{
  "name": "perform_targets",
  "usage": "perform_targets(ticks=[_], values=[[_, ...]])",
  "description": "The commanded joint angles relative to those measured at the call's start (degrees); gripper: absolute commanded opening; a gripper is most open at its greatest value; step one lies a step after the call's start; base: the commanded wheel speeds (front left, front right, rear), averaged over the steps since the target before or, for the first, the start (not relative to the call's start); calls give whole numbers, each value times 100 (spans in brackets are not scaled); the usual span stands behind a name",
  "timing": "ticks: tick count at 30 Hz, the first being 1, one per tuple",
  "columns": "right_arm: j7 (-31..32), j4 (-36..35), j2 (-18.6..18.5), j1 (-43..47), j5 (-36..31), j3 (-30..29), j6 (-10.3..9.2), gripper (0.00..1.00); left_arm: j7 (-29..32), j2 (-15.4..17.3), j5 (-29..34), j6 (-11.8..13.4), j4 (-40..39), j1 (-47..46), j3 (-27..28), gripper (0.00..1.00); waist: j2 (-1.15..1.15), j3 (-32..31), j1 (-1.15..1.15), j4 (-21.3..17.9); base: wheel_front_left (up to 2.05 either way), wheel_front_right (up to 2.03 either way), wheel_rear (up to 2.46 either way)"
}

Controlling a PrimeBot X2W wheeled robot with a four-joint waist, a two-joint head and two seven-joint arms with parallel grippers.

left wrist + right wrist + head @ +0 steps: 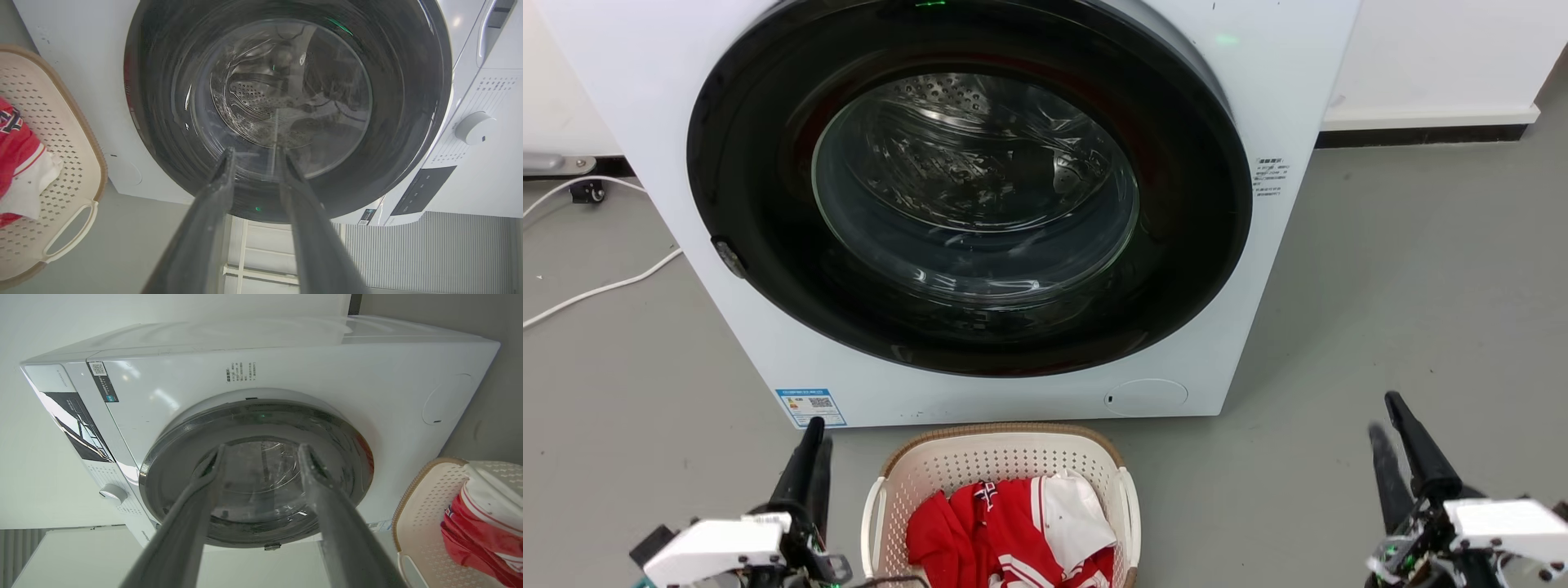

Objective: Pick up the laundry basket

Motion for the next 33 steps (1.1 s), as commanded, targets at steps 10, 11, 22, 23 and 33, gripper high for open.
perform_targets(ticks=[10, 11, 22, 23, 33], values=[[-302, -215, -7, -41, -671, 34, 0, 100, -294, 11, 528, -3, -237, -46, -7, 100, 0, 8, 0, 2, 0, 0, 0], [-330, -271, -8, -38, -805, 43, 0, 100, -322, 12, 630, -3, -263, -47, 3, 100, 0, 10, 0, 2, 0, 0, 0], [-612, -693, -11, 46, -2394, 205, 0, 100, -602, 16, 2014, 167, -634, -23, -65, 100, 0, 25, 0, 3, 0, 0, 0], [-636, -726, -11, 55, -2525, 215, 0, 100, -627, 17, 2135, 185, -662, -15, -80, 100, 0, 25, 0, 3, 0, 0, 0], [-863, -876, -14, 132, -3849, 413, 0, 100, -851, 21, 3298, 324, -860, 92, -221, 100, 0, 24, 0, 10, 0, 0, 0]])
